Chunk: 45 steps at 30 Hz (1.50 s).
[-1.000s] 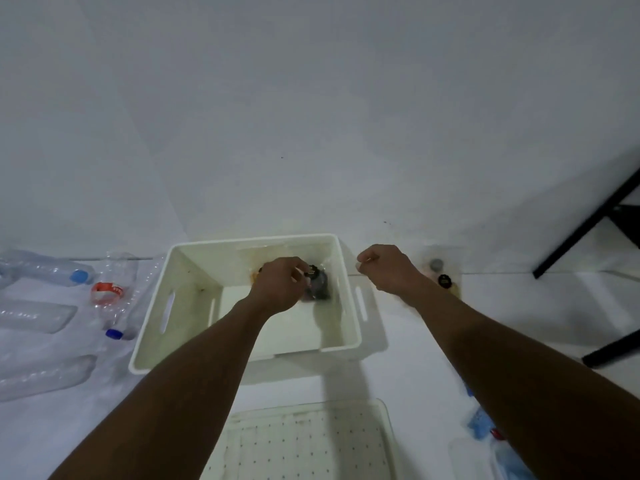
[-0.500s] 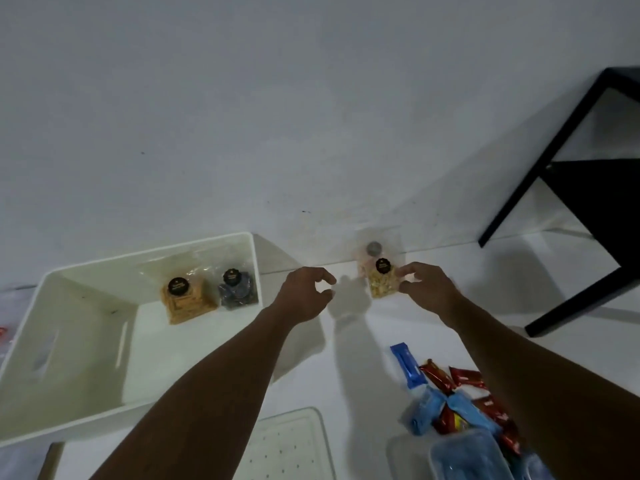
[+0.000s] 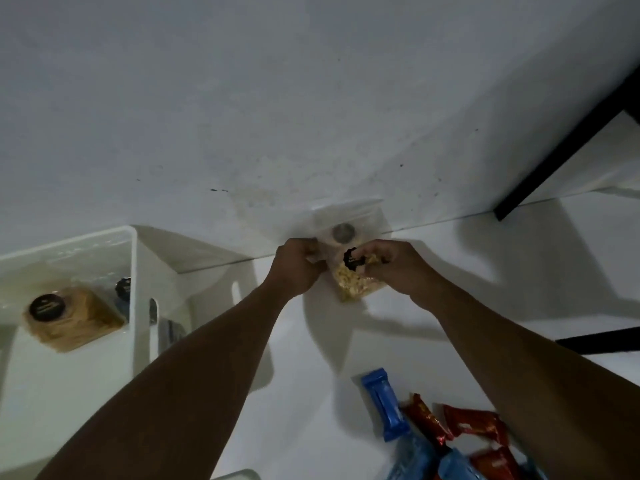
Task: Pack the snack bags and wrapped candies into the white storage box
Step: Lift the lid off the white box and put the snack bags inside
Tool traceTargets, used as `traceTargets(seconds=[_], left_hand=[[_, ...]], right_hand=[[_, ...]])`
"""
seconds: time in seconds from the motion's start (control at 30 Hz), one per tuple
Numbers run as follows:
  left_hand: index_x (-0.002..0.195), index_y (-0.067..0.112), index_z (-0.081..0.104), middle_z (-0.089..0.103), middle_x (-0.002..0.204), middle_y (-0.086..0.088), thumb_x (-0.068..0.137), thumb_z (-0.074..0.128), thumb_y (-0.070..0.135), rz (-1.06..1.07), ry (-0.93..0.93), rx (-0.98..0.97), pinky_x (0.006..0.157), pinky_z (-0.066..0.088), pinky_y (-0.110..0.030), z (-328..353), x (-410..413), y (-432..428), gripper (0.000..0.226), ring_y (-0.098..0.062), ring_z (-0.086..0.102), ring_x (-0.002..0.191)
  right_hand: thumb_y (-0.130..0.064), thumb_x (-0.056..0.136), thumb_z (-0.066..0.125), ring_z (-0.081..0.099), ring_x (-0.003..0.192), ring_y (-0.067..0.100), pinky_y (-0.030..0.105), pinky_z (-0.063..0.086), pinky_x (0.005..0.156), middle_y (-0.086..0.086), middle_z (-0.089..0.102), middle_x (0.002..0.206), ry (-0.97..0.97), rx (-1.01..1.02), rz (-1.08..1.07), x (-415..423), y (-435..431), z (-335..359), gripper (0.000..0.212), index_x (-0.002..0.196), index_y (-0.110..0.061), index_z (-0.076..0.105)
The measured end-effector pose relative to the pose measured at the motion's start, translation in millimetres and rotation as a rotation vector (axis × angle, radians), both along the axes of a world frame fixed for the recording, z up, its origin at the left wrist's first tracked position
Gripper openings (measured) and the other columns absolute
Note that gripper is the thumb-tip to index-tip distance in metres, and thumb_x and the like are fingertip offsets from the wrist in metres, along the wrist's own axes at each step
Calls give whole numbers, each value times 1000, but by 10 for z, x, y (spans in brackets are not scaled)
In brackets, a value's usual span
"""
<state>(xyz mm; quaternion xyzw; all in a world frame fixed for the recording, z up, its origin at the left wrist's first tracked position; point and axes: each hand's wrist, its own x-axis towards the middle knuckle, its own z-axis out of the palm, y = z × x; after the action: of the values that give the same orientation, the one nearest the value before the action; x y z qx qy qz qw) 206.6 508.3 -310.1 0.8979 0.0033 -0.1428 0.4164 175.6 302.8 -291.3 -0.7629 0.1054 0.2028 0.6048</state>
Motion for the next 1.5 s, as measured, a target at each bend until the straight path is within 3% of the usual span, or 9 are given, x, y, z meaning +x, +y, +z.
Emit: traceTargets(seconds=[0.17,0.27,0.33,0.57,0.67,0.83,1.03,1.3,1.5], left_hand=[[76,15,76,78,82,-2,61,85,17,57,-11,-150,84,60,-43,-107,61,-108,17,-18,76,83],[68,24,71,75,76,5,68,88,11,82,-26,-134,76,58,-29,-48,-56,-108,21,-14,74,75],[66,36,70,74,75,9,70,87,12,74,-65,-106,74,57,-30,29,-142,-41,29,-12,73,73],[66,43,70,75,82,17,76,82,7,73,-159,-109,84,59,-36,717,-459,413,39,-6,71,72],[67,54,70,77,86,14,77,79,8,82,-228,-91,88,58,-37,1128,-591,694,48,-7,73,83],[76,43,74,77,86,11,78,80,10,92,-309,-91,84,58,-32,1857,-1002,1347,34,-11,74,81],[85,33,78,77,87,6,83,74,5,179,-340,-26,67,57,-27,2317,-1600,2452,28,-5,71,69],[76,34,76,77,82,8,77,77,-1,323,-247,47,72,51,-22,1953,-2198,3657,34,-8,70,79],[73,34,75,68,63,29,72,80,-2,337,-151,52,63,42,-2,1335,-2026,3921,37,12,63,68]], right_hand=[[4,81,74,63,80,13,17,51,60,3,63,89,19,-40,-25,-15,-85,-65,23,88,-17,75],[0,81,76,60,77,16,18,50,54,9,62,95,-10,-88,-59,-146,-107,-49,17,86,-16,75],[-2,81,77,59,77,17,20,47,47,11,63,101,-30,-131,-91,-234,-122,24,16,86,-17,75],[2,83,73,63,88,22,44,58,81,11,66,107,-118,-138,-88,-458,14,721,22,82,-20,74],[4,83,73,60,76,21,38,52,68,9,67,98,-190,-118,-69,-543,217,1140,25,78,-20,74],[6,83,71,59,74,16,20,48,58,8,67,92,-341,-104,20,-732,813,1799,19,84,-13,74],[2,84,71,60,72,16,25,49,63,5,69,96,-412,-92,159,-1037,1879,2222,20,83,-18,74],[2,84,63,62,79,19,30,51,68,-2,70,95,-373,-157,236,-1247,3136,1931,32,75,-27,73],[10,85,45,62,88,18,30,50,73,-3,69,96,-160,-194,170,-1076,3530,1455,39,80,-18,72]])
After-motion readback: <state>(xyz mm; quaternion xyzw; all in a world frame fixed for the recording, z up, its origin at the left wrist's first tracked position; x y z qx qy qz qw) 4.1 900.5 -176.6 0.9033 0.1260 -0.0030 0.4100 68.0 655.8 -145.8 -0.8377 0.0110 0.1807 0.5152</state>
